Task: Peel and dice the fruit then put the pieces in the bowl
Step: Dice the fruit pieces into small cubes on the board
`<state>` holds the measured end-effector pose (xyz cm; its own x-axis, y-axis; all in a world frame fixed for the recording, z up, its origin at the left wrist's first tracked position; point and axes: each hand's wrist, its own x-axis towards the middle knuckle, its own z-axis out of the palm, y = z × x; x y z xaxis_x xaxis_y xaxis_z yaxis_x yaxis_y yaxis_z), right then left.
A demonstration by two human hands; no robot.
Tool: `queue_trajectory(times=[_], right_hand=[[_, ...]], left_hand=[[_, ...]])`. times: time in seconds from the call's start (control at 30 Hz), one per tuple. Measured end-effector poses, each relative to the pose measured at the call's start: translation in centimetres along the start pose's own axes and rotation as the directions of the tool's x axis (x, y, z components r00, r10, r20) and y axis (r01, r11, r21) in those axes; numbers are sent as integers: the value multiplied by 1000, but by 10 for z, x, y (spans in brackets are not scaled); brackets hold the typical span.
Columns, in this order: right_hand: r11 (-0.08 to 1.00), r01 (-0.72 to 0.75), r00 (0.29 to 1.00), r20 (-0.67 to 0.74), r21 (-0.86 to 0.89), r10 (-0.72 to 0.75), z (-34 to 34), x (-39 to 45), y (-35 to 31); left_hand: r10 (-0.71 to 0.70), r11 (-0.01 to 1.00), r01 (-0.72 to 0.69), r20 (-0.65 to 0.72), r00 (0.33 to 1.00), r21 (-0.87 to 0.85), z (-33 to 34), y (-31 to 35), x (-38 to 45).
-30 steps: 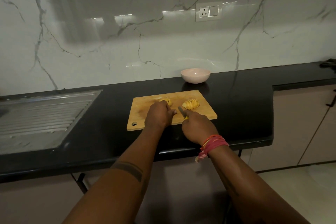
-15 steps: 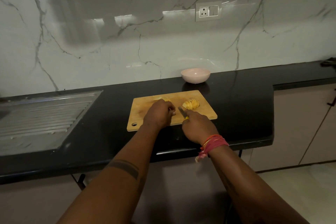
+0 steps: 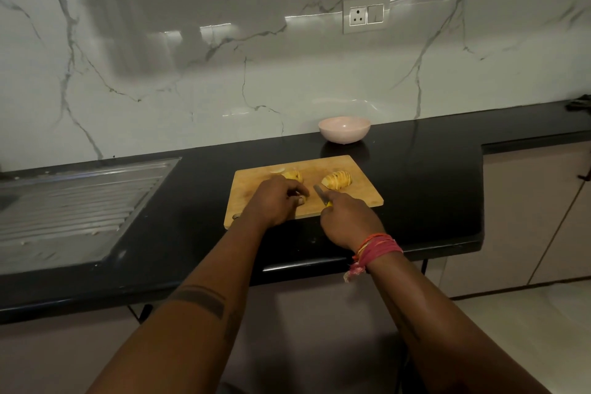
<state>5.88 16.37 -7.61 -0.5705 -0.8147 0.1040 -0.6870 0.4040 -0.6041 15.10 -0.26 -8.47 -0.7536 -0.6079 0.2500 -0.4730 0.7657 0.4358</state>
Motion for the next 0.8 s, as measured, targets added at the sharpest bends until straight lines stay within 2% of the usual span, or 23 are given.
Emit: queue_trajectory(times=[0.17, 0.3, 0.4, 0.57, 0.8], right_hand=[[1000, 7, 1000, 4, 0, -7, 2, 0, -2], [1000, -1, 1000, -4, -1, 1, 0, -1, -2], [1000, 15, 1000, 0, -5, -15, 0, -3, -5], [1000, 20, 1000, 13, 14, -20, 2, -3, -4], [999, 45, 999, 7, 3, -45, 3, -3, -3]], left_hand=[[-191, 981, 192, -130, 973, -4, 14, 12, 6], [-164, 984, 154, -134, 977, -87, 12, 11, 3], [-136, 990, 132, -98, 986, -54, 6, 6, -3], [-119, 989, 105, -135, 984, -106, 13, 12, -9], [-183, 979, 163, -178, 967, -121, 18, 18, -7]])
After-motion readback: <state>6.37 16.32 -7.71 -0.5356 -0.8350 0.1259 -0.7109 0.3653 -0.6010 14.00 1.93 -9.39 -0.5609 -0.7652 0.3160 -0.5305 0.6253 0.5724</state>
